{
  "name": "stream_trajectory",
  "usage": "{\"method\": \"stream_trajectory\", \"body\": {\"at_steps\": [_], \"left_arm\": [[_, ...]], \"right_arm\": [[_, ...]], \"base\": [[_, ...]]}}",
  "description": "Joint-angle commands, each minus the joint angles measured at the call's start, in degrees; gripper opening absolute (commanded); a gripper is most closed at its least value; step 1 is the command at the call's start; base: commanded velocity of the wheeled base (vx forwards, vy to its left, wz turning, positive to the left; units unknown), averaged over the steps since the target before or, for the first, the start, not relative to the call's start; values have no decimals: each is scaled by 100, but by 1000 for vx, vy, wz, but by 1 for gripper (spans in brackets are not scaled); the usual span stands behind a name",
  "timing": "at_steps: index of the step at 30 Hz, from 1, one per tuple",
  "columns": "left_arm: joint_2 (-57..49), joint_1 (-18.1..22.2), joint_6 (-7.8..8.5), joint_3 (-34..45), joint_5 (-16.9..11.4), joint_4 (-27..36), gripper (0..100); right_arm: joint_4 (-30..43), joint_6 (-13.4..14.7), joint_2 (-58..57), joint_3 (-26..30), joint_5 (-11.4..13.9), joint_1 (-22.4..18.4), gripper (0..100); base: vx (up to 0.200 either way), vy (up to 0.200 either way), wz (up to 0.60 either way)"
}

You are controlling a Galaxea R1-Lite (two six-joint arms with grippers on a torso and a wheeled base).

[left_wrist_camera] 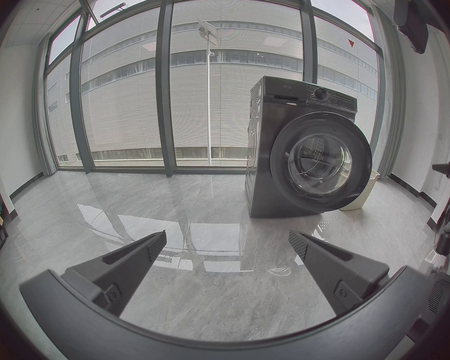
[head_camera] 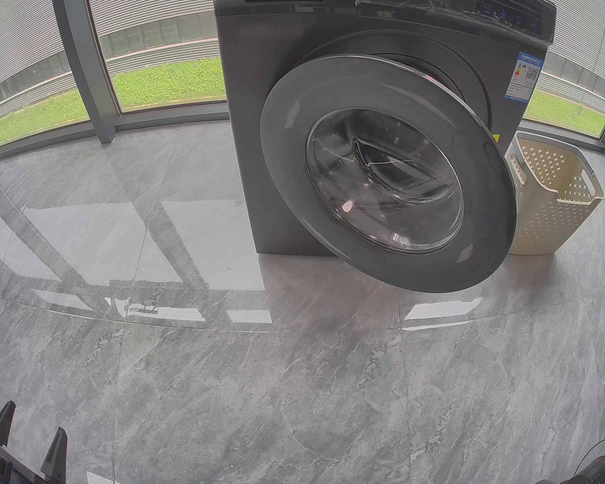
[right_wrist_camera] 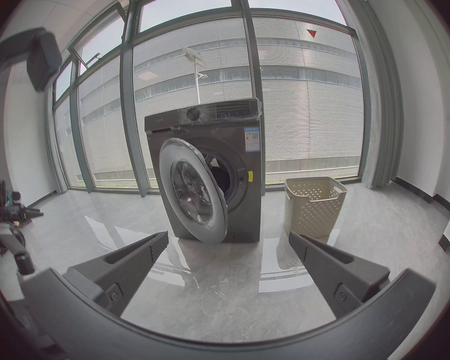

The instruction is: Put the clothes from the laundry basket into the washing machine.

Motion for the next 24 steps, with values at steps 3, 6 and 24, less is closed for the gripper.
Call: {"method": "stream_trajectory", "body": {"at_steps": [3, 6, 24], "left_arm": [[-66, 5, 97, 92, -17, 1, 100], [-66, 5, 97, 92, -17, 1, 100], [-66, 5, 53, 92, -43, 1, 100]], "right_arm": [[-816, 78, 3171, -624, 1058, 437, 100], [-1704, 131, 4164, -668, 1032, 833, 100], [-3585, 263, 7416, -1722, 346, 1870, 100]], "base": [[0, -200, 0], [0, -200, 0], [100, -33, 0]]}}
